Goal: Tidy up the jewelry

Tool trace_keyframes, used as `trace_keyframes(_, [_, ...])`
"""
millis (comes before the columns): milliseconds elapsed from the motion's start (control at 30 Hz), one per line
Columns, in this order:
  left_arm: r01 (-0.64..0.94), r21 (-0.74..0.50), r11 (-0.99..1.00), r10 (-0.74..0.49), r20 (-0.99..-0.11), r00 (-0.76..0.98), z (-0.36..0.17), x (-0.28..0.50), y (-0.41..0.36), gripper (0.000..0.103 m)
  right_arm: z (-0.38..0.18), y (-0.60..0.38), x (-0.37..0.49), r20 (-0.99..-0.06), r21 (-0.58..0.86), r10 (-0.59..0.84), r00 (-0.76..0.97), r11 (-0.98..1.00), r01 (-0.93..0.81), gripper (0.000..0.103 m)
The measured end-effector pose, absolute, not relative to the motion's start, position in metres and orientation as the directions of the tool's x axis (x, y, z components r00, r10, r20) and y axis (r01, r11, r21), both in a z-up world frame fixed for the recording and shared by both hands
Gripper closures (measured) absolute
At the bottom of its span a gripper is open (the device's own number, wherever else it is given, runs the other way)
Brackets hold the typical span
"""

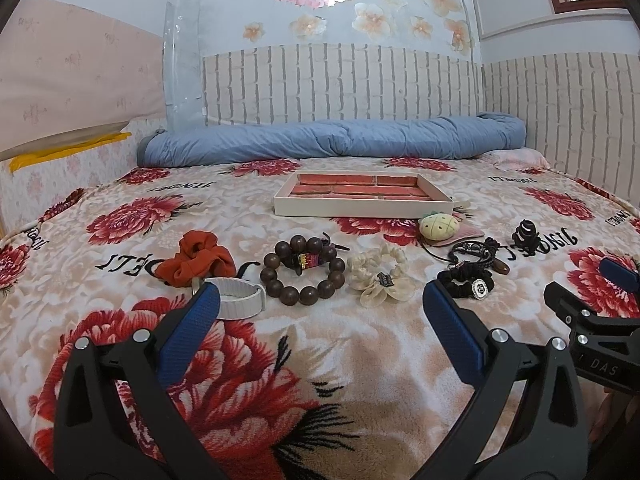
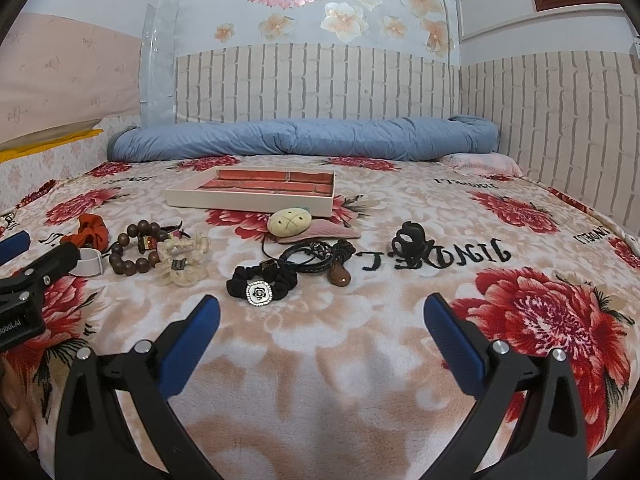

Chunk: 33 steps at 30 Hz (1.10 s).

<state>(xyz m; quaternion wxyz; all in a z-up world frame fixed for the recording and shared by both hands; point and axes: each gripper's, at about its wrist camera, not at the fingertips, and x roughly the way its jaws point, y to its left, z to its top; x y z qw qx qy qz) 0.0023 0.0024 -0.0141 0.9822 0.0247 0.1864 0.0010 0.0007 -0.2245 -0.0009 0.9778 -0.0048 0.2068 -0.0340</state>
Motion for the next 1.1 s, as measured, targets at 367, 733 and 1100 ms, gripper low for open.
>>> trace_keyframes(367, [-0.016,0.039,0.999,0.031,-0.408,0.912,-0.009,0.005,0.014,0.005,-0.004,-0.228,0.011,-0.456,-0.003,-0.070,0.887,0.997,0.077,0.004])
trace_keyframes(733, [-0.043,0.046,0.998,0.059,-0.462,0.885,-0.003,0.005,0.048,0.005,0.001,-0.222,0.019,-0.475,-0.039,-0.088,0.875,0.996,0.078,0.004])
trace_keyframes(1100, [-0.069,0.016,0.998,0.066,-0.540,0.839,-0.002,0.028,0.086,0.005,0.003,-0.214,0.039,-0.530,-0.106,-0.109,0.841,0.992,0.062,0.004])
